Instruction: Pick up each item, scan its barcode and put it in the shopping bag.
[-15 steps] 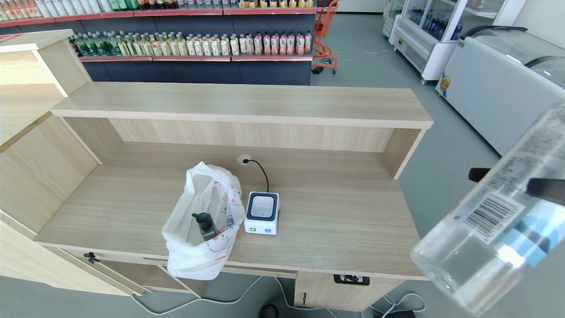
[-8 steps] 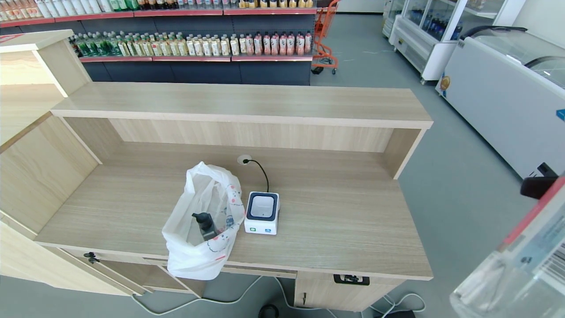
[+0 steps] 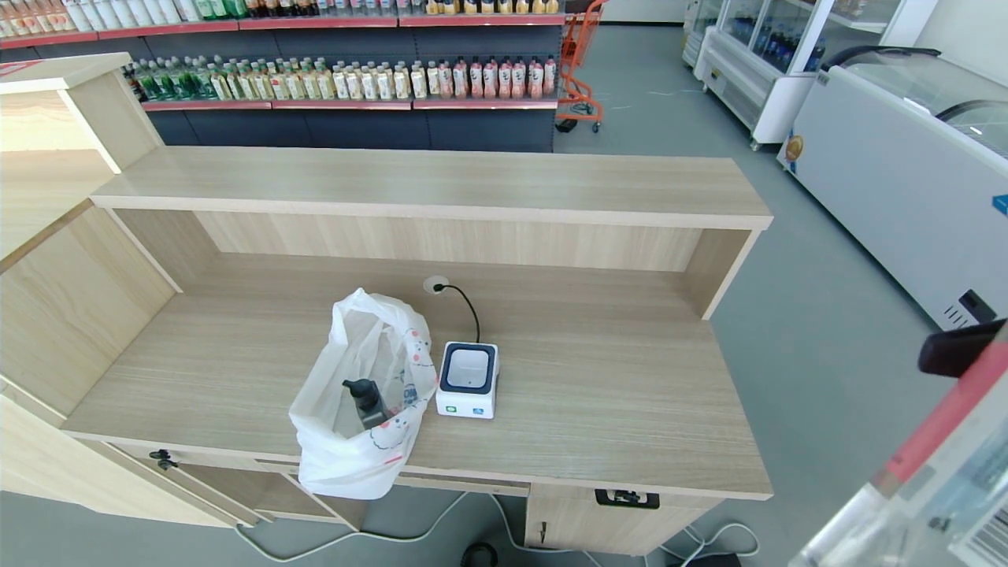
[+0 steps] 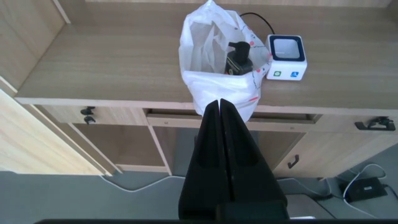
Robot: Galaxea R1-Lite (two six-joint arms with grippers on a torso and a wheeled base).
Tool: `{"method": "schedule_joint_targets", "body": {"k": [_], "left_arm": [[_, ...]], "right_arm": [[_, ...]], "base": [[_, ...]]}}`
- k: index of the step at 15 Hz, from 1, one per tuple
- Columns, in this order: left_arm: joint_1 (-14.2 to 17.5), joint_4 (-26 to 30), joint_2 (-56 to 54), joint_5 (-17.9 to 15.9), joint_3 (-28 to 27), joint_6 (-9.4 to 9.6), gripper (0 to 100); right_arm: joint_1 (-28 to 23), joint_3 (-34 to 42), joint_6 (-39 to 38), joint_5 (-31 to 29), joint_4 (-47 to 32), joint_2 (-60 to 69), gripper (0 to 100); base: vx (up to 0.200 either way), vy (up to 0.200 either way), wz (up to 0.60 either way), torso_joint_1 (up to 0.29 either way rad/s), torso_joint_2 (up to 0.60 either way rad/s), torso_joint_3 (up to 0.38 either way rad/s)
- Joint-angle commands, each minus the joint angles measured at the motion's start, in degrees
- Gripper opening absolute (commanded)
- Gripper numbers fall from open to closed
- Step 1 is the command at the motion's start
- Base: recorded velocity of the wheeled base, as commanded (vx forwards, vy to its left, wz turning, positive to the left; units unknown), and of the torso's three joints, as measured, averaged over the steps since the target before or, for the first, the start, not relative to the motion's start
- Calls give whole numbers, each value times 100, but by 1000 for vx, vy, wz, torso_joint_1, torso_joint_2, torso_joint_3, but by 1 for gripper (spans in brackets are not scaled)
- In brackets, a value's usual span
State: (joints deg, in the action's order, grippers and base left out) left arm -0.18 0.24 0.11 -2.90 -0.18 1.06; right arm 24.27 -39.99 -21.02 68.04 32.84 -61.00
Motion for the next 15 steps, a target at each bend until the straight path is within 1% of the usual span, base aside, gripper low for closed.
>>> {"method": "schedule_joint_targets", "body": {"k": [1,3,5,6,9,10,15], "left_arm": [[1,2,-2,0,1,-1,0],[1,2,-2,0,1,-1,0],[1,2,-2,0,1,-1,0],[1,2,-2,0,1,-1,0],[1,2,-2,0,1,-1,0],[1,2,-2,0,1,-1,0],[1,2,-2,0,1,-1,0]], "right_arm": [[7,-44,-52,69,-41,18,0],[7,-211,-386,368,-111,159,0],[25,-238,-386,491,-85,159,0],[95,-273,-298,500,-67,124,0],[315,-255,414,544,-76,-52,0],[359,-229,537,562,-76,-43,0],[324,-220,766,562,-85,387,0]], "base": [[0,0,0,0,0,0],[0,0,0,0,0,0],[0,0,0,0,0,0],[0,0,0,0,0,0],[0,0,0,0,0,0],[0,0,0,0,0,0],[0,0,0,0,0,0]]}}
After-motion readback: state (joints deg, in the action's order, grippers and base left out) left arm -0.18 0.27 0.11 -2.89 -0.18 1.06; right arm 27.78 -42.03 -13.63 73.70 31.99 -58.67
